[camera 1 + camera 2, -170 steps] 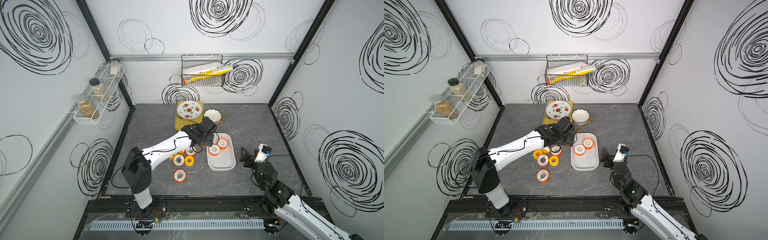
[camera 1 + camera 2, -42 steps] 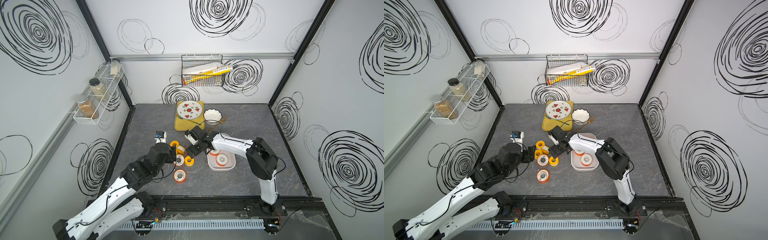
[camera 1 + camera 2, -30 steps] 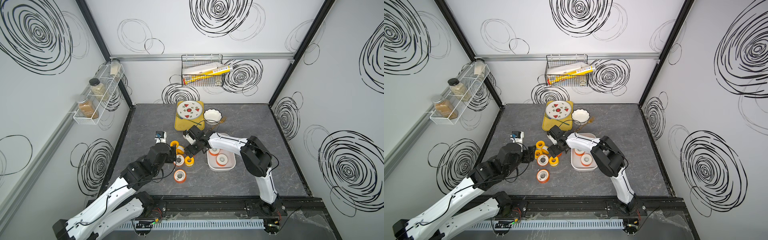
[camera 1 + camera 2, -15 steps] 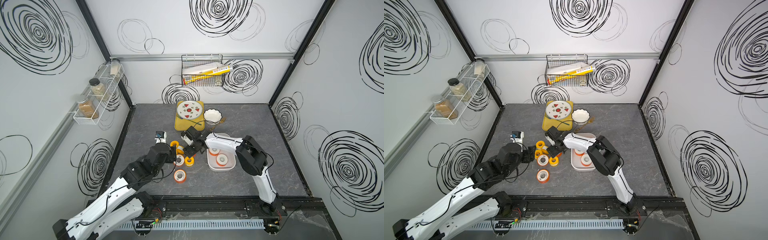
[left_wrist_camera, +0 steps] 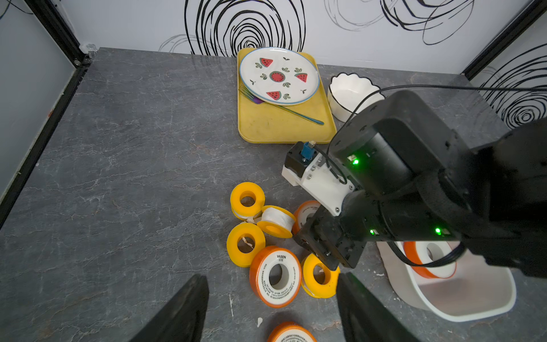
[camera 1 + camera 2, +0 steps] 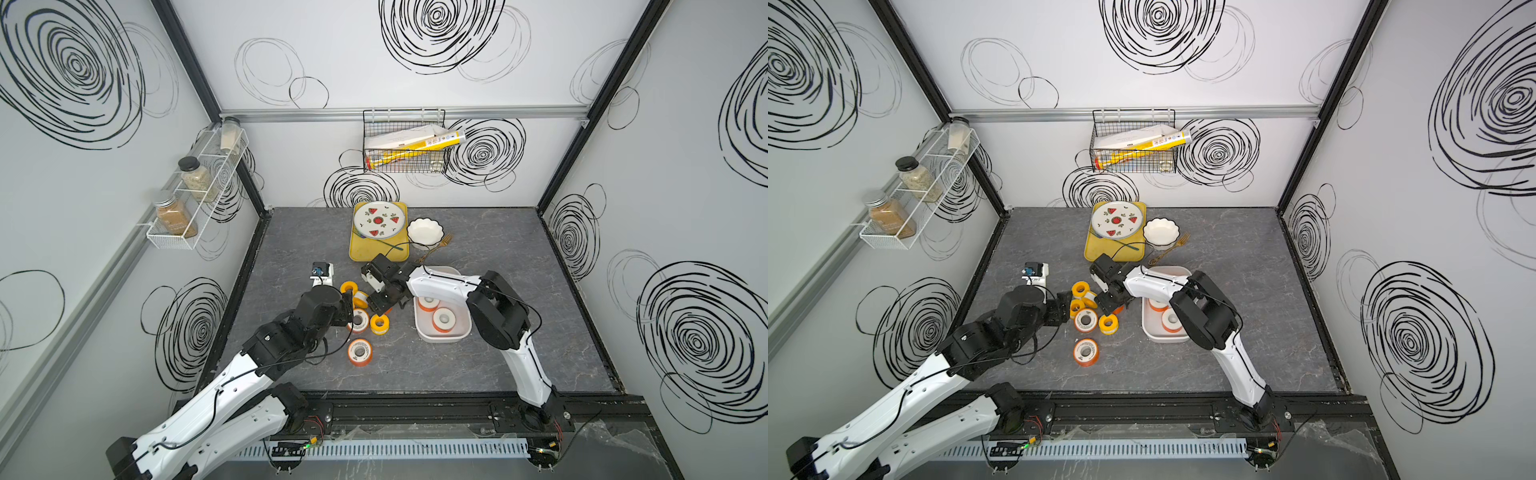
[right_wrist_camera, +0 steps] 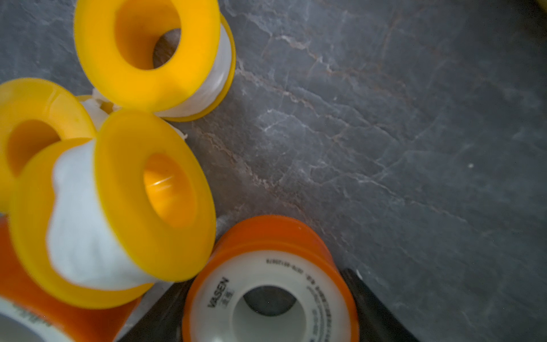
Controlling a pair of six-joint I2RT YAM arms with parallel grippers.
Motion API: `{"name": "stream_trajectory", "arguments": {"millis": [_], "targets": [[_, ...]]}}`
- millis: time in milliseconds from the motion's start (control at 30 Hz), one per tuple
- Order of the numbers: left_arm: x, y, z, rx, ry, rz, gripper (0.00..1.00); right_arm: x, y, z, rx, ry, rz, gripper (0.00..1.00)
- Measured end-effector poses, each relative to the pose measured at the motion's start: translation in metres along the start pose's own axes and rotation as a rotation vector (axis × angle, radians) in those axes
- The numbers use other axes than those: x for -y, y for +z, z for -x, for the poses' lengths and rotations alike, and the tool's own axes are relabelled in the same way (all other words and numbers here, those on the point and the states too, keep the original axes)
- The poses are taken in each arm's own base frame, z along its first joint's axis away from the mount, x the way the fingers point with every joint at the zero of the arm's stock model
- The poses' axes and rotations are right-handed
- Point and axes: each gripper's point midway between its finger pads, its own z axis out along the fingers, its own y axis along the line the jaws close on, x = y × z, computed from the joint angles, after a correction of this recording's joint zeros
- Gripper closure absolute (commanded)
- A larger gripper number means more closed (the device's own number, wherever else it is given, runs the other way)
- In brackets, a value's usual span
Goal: Put the sealing tape into the storage box
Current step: Pick up the sealing tape at the center of the board.
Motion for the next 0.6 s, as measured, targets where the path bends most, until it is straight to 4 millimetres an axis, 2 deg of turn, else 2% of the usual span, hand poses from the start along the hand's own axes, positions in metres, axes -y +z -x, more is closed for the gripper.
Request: {"name": "stream_trajectory", "arguments": {"millis": [233, 333, 600], "targets": [[0.0, 0.001, -0.001, -0.003, 0.001, 0.001, 0.25, 0.001, -0.008, 0.004, 0.018, 0.003, -0.005, 0.47], [0.0, 0.001, -0.001, -0.003, 0.002, 0.001, 0.25, 0.002, -0.025, 0.011, 0.05, 0.003, -0.015, 0.48], [0.0, 0.001, -0.001, -0.003, 0.002, 0.001, 0.25, 0.004, -0.086, 0.036, 0.181, 0.01, -0.039, 0.49]]}}
